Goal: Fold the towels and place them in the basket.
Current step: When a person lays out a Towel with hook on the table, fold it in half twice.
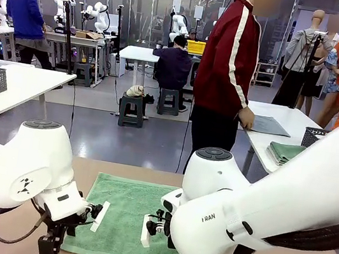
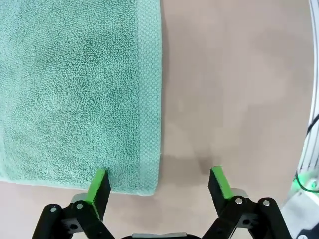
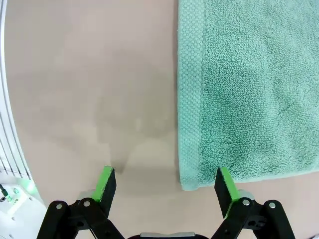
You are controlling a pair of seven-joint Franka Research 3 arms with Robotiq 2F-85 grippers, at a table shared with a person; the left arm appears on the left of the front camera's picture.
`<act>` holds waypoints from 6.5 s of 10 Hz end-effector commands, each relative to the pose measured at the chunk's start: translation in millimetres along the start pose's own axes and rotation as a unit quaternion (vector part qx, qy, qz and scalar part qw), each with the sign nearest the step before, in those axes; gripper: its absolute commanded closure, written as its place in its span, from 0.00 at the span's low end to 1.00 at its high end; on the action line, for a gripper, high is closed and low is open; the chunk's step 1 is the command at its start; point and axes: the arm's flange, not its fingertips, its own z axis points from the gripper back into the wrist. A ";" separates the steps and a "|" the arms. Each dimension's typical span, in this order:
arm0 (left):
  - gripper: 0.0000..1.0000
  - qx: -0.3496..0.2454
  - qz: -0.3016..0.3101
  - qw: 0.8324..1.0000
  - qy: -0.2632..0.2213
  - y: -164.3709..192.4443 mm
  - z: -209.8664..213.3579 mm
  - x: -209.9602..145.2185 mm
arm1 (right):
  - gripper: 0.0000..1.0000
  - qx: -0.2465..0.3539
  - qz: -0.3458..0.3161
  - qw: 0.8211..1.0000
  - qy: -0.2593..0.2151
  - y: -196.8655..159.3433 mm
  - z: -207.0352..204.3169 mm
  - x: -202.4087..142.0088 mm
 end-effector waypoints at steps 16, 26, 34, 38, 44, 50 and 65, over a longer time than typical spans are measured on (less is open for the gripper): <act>0.53 0.014 -0.004 1.000 -0.018 6.7 1.1 6.0 | 0.40 -0.006 -0.015 1.000 -0.006 -6.6 -4.1 4.1; 1.00 0.027 -0.001 1.000 0.002 11.3 13.0 8.5 | 0.99 -0.015 -0.029 0.999 0.004 -9.8 2.5 3.7; 1.00 0.021 -0.004 1.000 -0.007 10.3 11.9 6.6 | 1.00 -0.014 -0.013 1.000 0.000 -12.1 7.5 3.7; 1.00 0.021 -0.004 1.000 -0.007 10.3 11.9 6.6 | 1.00 -0.014 -0.013 1.000 0.000 -12.1 7.5 3.7; 0.96 0.065 0.000 0.998 -0.020 16.2 71.8 2.2 | 0.98 -0.052 0.001 0.999 0.005 -18.4 62.1 8.7; 0.96 0.100 -0.002 0.995 -0.025 14.5 110.4 7.7 | 0.98 -0.093 0.004 0.996 0.012 -20.2 99.2 20.5; 0.96 0.081 0.036 0.996 -0.002 172.1 129.9 18.4 | 0.98 -0.054 0.014 0.998 0.016 -170.7 118.7 41.1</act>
